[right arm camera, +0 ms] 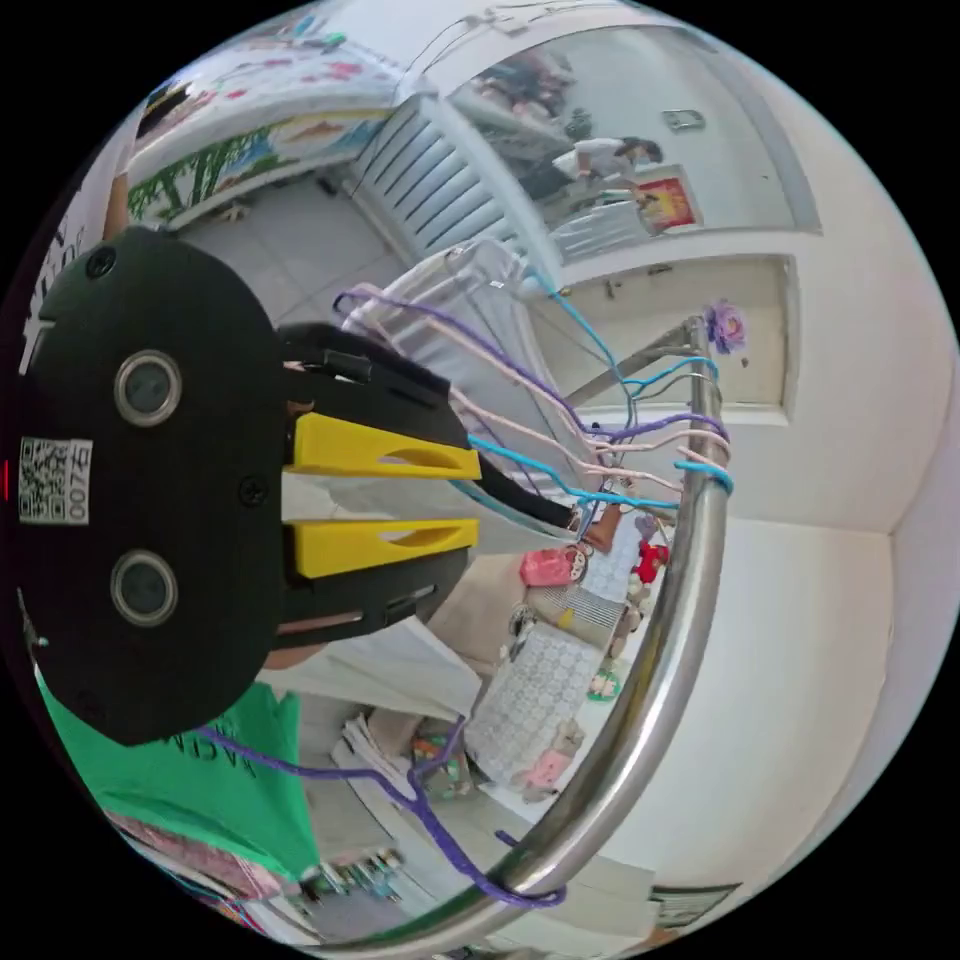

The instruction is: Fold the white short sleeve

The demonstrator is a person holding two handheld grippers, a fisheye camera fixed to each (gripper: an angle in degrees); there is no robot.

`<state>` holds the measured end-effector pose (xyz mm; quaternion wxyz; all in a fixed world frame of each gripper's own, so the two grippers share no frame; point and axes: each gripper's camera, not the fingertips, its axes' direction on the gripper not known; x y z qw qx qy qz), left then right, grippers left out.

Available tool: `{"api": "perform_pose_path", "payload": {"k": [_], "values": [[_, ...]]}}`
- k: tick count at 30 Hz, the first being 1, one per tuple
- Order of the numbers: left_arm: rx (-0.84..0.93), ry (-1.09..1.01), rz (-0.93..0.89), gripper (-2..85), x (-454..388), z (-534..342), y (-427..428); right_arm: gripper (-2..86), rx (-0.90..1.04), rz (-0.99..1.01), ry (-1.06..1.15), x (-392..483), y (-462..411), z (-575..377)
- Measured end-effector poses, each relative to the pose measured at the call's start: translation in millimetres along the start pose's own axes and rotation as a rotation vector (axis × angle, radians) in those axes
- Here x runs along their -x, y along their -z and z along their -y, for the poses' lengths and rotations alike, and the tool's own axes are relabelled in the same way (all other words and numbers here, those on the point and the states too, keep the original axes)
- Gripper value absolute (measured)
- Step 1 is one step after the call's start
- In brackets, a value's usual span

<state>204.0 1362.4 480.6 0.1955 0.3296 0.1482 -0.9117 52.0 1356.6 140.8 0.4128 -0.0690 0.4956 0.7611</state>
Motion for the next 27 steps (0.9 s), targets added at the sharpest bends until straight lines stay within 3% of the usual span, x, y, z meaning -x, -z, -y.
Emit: {"api": "perform_pose_path", "payload": {"k": [3,8,27], "values": [[0.005,-0.001,-0.003,-1.0,-6.0,1.6,2.5,6.4,-0.183,0.192,0.027,2.6,26.2,-11.9],[0.018,0.012,-0.007,-1.0,-12.9,4.0,4.8,7.6,-0.014,0.108,0.005,-2.5,-10.9,-8.9],[0.041,0.067,0.006,-1.0,-9.5,8.0,21.3,7.8,-0.074,0.2,-0.015,-66.6,2.5,-52.8]]}}
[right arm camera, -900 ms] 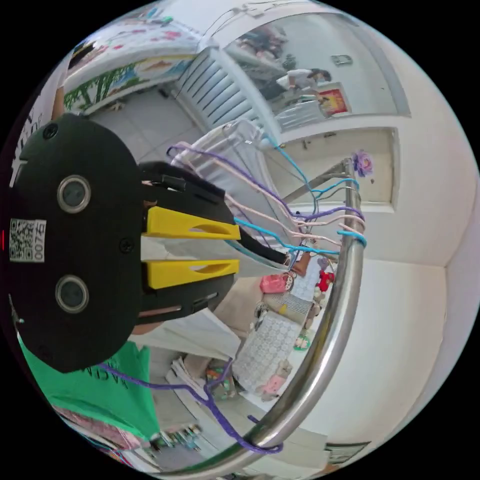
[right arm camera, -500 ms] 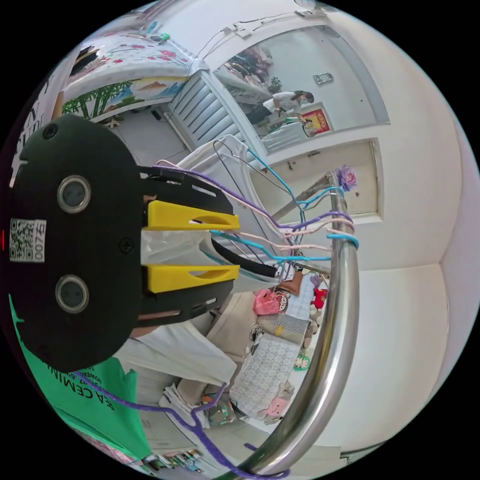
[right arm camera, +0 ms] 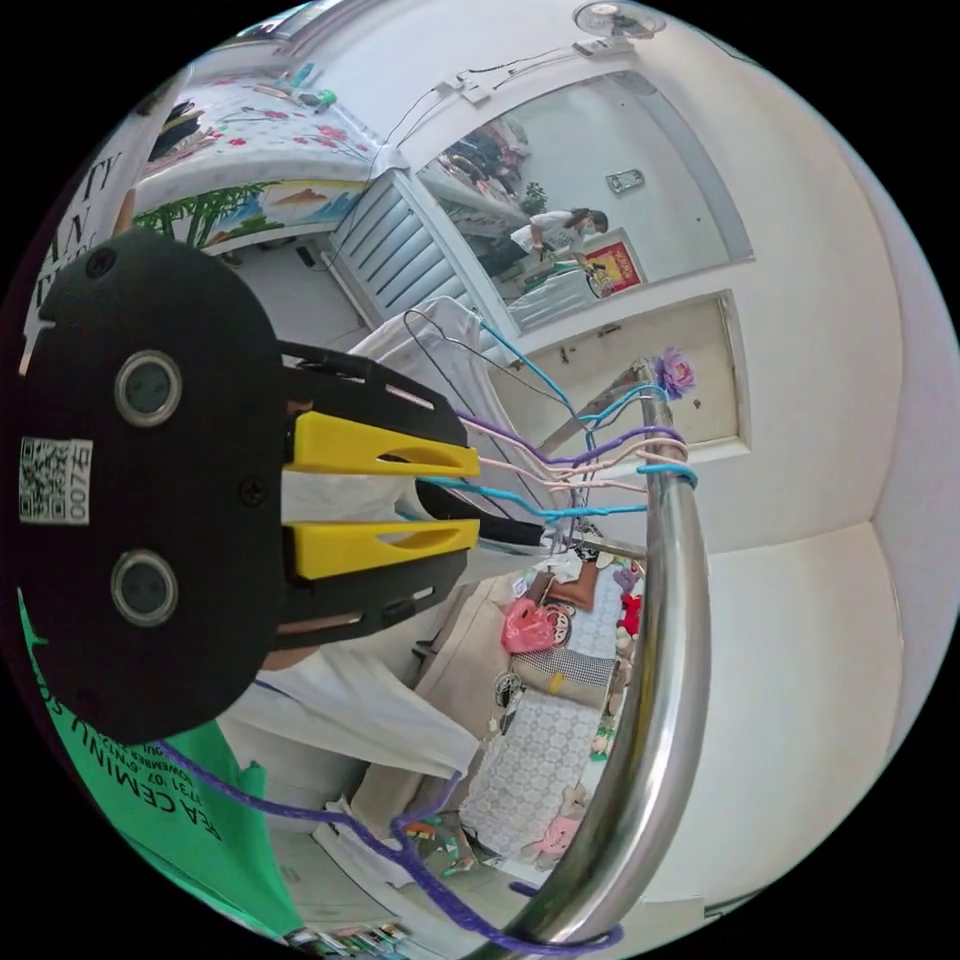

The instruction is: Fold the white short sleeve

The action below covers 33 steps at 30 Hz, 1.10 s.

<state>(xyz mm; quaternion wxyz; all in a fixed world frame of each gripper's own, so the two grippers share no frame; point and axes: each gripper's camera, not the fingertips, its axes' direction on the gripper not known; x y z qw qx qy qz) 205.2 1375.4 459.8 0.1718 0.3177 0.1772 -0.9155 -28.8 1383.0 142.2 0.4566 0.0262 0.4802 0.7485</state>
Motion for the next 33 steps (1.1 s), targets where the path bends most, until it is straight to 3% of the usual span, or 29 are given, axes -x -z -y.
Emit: {"api": "perform_pose_path", "payload": {"k": [7,15,23,27,33], "values": [[0.002,0.008,-0.003,-1.0,3.3,3.5,3.7,7.3,0.044,-0.091,0.036,-6.1,-9.6,5.8],[0.006,0.06,0.0,-1.0,23.7,-2.1,8.1,7.7,-0.031,0.163,-0.087,-61.1,16.1,-1.1],[0.003,0.064,-0.011,-1.0,35.2,4.1,6.9,6.7,-0.005,-0.003,-0.036,-64.8,32.0,26.2],[0.007,0.054,-0.016,-1.0,39.3,5.2,3.7,6.0,-0.058,0.037,0.013,-56.5,48.1,41.8],[0.017,0.051,-0.013,-1.0,51.1,3.0,-0.4,4.2,0.036,-0.035,0.049,-45.4,30.9,80.9]]}}
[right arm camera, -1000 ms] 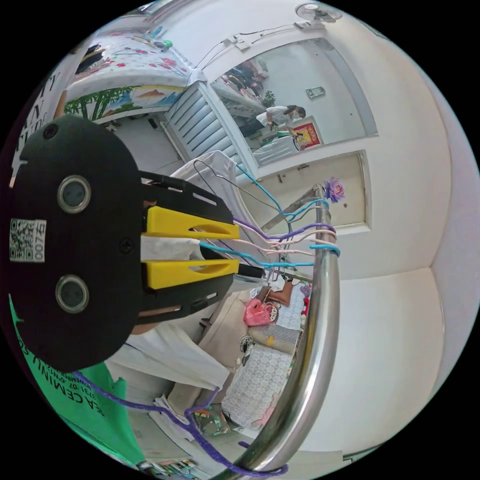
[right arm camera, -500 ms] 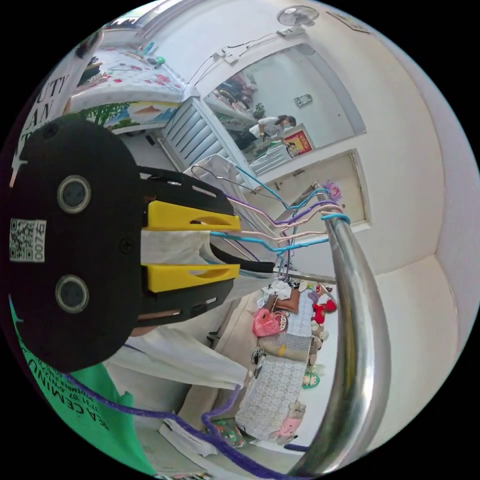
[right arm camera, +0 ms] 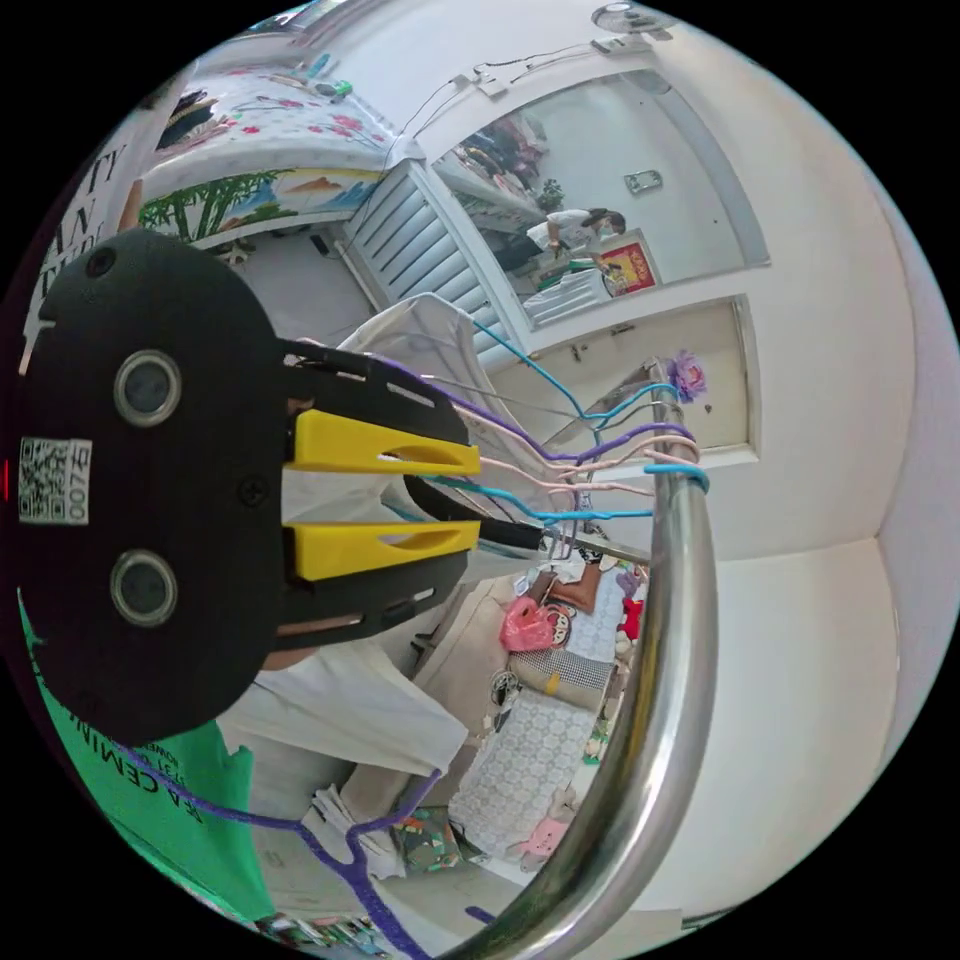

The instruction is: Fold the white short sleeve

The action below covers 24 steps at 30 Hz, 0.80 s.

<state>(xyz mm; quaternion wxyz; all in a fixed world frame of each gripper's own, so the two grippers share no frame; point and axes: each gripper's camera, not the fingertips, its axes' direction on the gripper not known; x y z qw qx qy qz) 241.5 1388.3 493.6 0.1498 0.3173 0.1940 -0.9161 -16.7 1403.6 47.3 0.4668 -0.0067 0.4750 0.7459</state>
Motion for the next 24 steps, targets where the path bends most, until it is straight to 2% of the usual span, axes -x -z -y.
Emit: {"api": "perform_pose_path", "payload": {"k": [4,11,17,21,24], "values": [[-0.013,0.02,0.007,-1.0,14.6,-6.2,1.8,2.8,0.001,-0.123,0.03,-2.6,2.6,20.6],[0.005,0.046,0.021,-1.0,42.0,-18.6,-5.6,0.3,0.085,-0.1,0.034,-15.6,-6.0,75.4],[0.0,0.036,0.042,-1.0,62.1,-25.8,-10.7,0.0,-0.154,-0.025,-0.096,-30.1,74.5,135.4],[0.01,0.028,0.04,-1.0,78.1,-27.7,-20.7,-0.2,-0.059,-0.08,-0.111,-46.7,76.6,203.9],[0.011,0.007,0.031,-1.0,88.2,-26.3,-29.9,-0.2,0.141,-0.101,-0.112,-60.2,46.1,225.1]]}}
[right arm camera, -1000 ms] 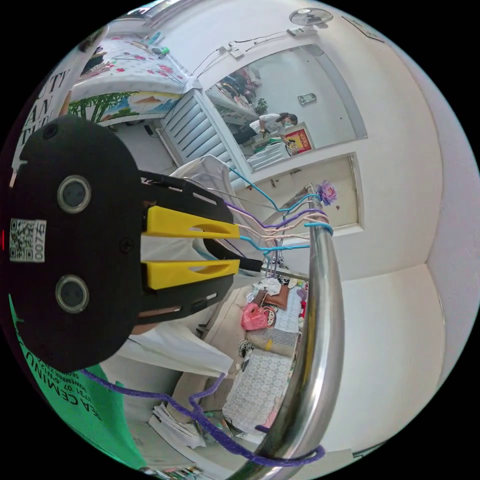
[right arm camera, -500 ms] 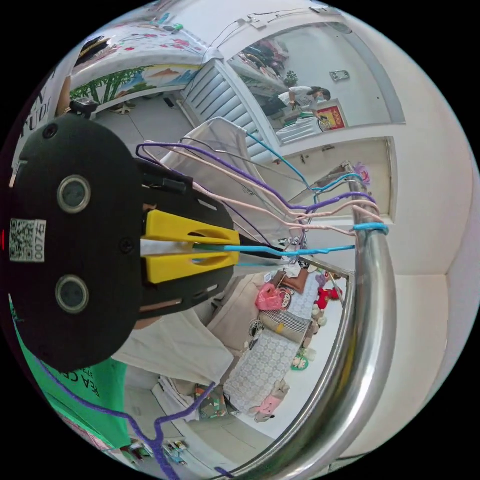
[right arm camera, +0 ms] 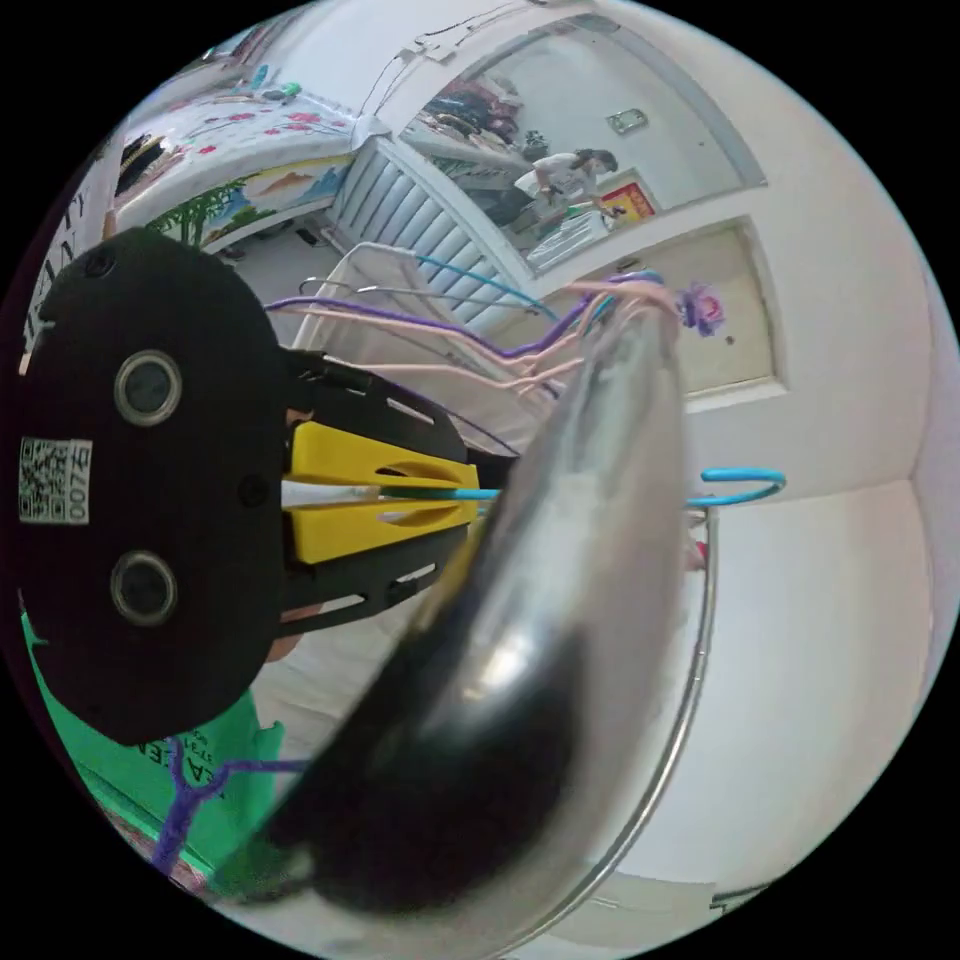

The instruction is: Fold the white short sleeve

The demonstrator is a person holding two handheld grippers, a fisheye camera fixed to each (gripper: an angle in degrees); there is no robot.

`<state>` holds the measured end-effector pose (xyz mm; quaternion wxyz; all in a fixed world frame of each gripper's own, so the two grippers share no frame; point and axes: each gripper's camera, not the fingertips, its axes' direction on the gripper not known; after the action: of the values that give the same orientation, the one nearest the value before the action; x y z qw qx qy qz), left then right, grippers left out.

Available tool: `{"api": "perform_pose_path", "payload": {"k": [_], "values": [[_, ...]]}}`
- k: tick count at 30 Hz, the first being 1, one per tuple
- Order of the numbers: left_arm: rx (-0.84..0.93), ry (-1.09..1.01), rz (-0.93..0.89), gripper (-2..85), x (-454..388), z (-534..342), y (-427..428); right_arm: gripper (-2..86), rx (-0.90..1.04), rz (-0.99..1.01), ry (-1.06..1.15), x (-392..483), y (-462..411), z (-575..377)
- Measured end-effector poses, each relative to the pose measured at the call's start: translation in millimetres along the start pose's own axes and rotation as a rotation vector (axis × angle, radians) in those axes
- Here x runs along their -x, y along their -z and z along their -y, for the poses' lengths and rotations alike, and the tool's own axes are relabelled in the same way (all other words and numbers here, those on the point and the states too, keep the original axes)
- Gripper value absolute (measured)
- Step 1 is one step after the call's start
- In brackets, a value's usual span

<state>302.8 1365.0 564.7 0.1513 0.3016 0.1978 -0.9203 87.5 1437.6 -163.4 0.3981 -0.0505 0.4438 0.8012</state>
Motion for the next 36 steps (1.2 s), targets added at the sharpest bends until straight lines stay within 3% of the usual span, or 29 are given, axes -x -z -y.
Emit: {"api": "perform_pose_path", "payload": {"k": [5,12,20,26,36], "values": [[0.036,-0.065,-0.027,-1.0,15.0,5.5,-31.0,-0.1,0.021,-0.033,0.1,33.9,-5.1,-41.3],[0.024,-0.211,-0.058,-0.9,21.1,30.2,-65.0,-0.1,-0.108,0.031,0.286,37.8,101.1,-161.5],[-0.145,-0.553,-0.178,3.0,-52.5,73.8,-89.5,-0.3,-0.025,-0.13,-0.004,-17.4,272.8,-230.4],[-0.288,-0.82,-0.286,4.5,-161.9,58.2,-134.8,-0.3,-0.006,-0.352,-0.091,23.4,372.9,-259.4],[-0.208,-1.257,-0.659,10.6,-345.5,-38.1,-260.3,-0.3,-0.061,-0.708,-0.379,138.8,529.6,-288.1]]}}
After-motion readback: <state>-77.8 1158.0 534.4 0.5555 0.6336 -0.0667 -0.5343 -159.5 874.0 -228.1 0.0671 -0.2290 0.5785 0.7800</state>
